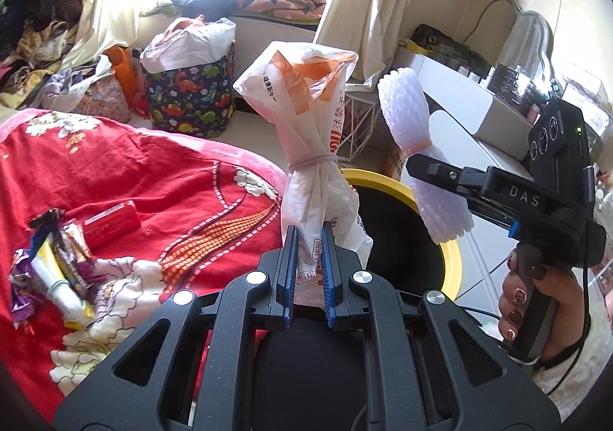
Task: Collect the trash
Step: 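Carry the white plastic bag and foam bundle over the yellow bin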
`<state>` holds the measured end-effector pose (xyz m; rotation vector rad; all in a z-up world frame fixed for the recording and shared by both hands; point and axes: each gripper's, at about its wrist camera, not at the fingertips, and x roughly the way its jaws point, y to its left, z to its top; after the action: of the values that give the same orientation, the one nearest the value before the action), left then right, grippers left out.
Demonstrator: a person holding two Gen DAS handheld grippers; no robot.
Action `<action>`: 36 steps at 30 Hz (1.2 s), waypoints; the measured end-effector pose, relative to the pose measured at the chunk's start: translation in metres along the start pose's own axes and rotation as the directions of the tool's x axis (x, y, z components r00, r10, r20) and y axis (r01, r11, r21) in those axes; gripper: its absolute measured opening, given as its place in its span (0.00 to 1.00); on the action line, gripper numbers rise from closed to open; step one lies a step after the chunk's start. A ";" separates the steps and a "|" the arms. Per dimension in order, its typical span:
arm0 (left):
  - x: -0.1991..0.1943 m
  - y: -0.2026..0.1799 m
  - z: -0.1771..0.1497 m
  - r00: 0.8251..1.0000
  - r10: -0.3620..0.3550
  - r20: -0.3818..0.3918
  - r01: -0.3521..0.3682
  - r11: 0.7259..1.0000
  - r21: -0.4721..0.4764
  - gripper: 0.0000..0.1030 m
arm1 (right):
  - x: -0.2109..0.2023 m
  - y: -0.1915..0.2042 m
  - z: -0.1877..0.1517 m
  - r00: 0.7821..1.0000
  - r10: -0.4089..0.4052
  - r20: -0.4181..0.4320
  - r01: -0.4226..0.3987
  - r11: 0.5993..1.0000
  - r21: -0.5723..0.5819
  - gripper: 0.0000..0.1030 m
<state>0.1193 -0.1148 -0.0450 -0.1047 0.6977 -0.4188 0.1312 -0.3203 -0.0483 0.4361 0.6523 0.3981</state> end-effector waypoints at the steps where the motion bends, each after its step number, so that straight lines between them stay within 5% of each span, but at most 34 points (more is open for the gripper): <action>1: 0.002 -0.002 0.000 1.000 -0.003 -0.002 0.003 1.000 0.004 0.07 | -0.001 -0.001 0.000 1.000 -0.002 0.003 0.002 1.000 0.004 0.30; 36: 0.062 -0.047 -0.017 0.990 -0.079 -0.120 0.085 0.995 0.047 0.07 | -0.019 -0.076 -0.010 0.991 -0.132 0.016 0.127 0.973 0.193 0.30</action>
<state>0.1354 -0.1820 -0.0846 -0.0595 0.8004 -0.5253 0.1268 -0.3903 -0.0840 0.5783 0.6905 0.2048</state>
